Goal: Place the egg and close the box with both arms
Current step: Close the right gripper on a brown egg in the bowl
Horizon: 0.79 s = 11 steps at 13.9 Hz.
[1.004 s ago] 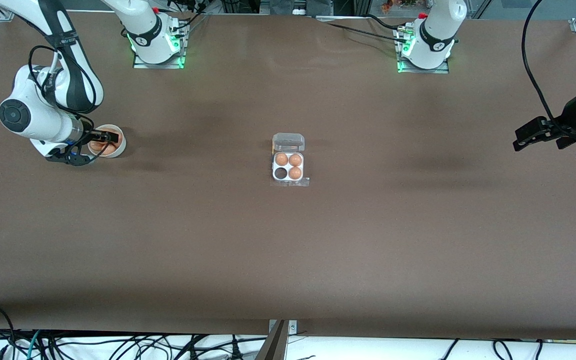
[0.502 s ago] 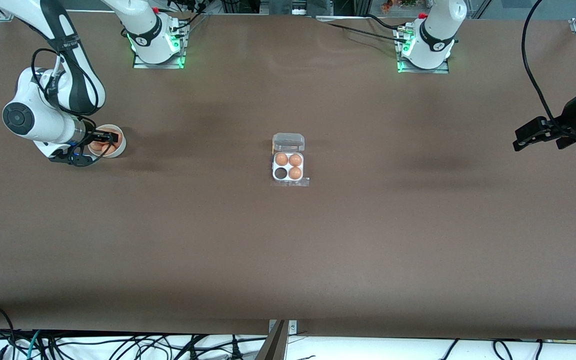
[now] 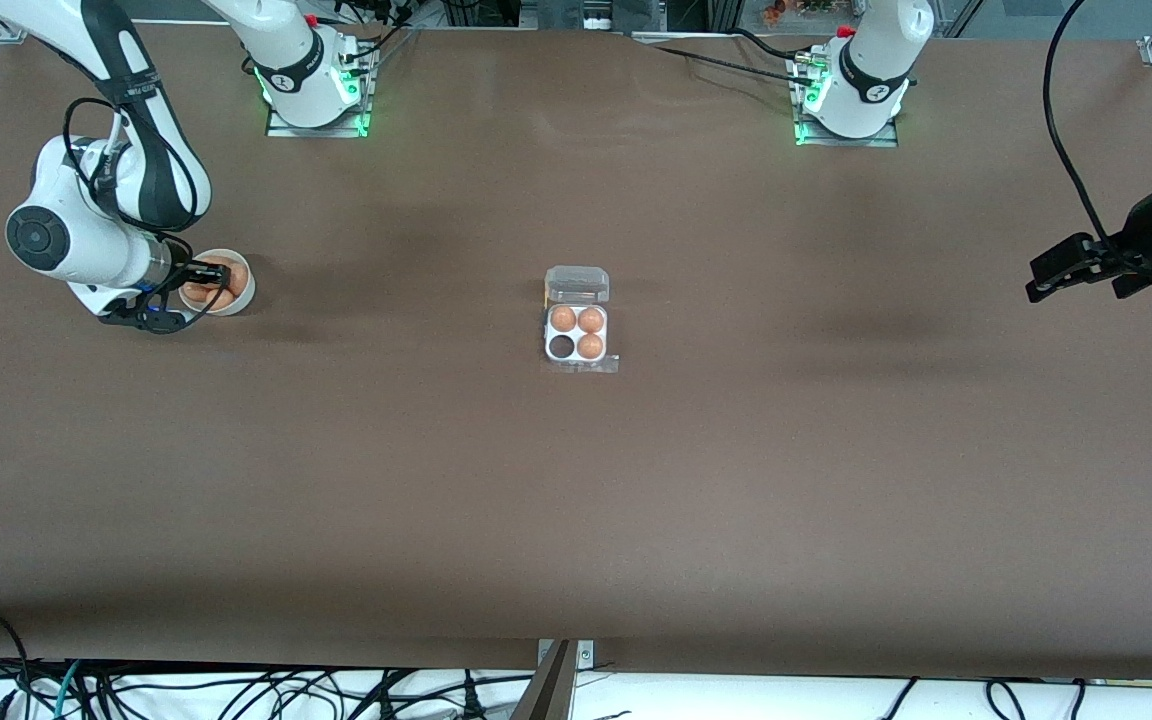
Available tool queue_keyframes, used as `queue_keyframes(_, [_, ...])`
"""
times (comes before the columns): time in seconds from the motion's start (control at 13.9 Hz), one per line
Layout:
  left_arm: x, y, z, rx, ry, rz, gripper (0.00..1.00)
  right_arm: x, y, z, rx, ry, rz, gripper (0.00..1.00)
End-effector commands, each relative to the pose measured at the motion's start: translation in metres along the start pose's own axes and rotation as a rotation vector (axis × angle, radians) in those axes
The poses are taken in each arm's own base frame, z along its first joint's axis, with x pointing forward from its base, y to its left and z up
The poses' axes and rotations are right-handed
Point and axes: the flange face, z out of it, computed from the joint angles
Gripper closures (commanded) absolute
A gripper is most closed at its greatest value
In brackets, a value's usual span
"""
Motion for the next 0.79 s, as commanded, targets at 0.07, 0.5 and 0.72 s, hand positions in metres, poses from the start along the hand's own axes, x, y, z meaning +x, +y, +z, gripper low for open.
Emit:
queue_keyframes(0.07, [0.003,-0.001,-0.006,-0.010,-0.006,0.007,0.00,0.001,0.002,-0.001,-0.009,0.003,-0.011,0.60])
queue_keyframes(0.5, [0.003,-0.001,-0.006,-0.011,-0.006,0.007,0.00,0.008,0.002,-0.024,-0.012,-0.036,-0.004,0.64])
queue_keyframes(0.72, [0.003,-0.001,-0.006,-0.012,-0.005,0.007,0.00,0.014,-0.001,-0.042,-0.017,-0.054,-0.006,0.66])
